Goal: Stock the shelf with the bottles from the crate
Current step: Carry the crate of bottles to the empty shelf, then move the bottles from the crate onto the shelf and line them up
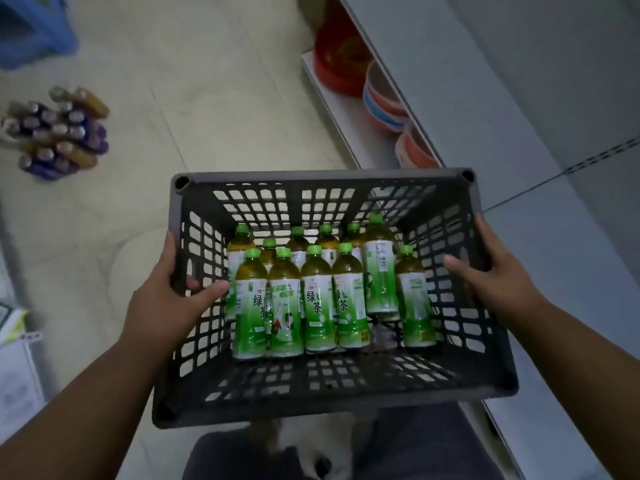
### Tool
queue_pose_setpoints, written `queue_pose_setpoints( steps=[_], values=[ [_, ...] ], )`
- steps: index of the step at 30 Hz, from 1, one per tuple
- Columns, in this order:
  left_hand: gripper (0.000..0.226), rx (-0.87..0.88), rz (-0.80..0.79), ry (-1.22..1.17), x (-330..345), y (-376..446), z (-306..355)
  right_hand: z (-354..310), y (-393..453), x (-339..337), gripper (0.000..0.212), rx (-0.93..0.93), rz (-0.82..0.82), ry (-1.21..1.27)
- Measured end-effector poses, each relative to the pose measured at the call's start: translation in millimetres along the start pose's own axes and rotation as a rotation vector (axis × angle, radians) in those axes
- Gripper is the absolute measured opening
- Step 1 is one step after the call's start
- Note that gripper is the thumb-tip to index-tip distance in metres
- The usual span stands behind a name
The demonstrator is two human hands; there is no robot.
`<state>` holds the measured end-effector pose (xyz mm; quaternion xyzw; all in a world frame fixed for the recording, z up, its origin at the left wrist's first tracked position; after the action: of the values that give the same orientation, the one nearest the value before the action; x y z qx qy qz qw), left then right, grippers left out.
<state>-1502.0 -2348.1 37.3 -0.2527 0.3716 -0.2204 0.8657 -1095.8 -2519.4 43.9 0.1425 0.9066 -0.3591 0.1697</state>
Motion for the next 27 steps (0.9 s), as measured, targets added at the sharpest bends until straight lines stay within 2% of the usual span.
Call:
queue_pose_setpoints(
  steps=[5,11,21,27],
  values=[
    [0.102,-0.085,0.092,-0.131,58,-8,-85,43,57,33,0.087,-0.047,-0.155,-0.055],
    [0.101,-0.143,0.184,-0.219,137,24,-172,101,140,75,0.085,-0.094,-0.270,-0.122],
    [0.108,-0.102,0.315,-0.260,253,110,-294,211,244,147,0.075,-0.218,-0.283,-0.193],
    [0.110,-0.121,0.336,-0.160,269,131,-324,235,260,168,0.071,-0.185,-0.279,-0.227]
  ],
)
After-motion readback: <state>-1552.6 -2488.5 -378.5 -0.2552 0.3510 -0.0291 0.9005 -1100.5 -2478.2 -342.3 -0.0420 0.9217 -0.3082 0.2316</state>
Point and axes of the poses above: each hand's wrist, its own y-axis towards the middle knuckle, its own x-axis out of the palm, z = x × y, the point moved 1 cm from there along y, towards the middle knuckle, and after that the axes turned 12 degrees about -z, right-handed, at the moved point
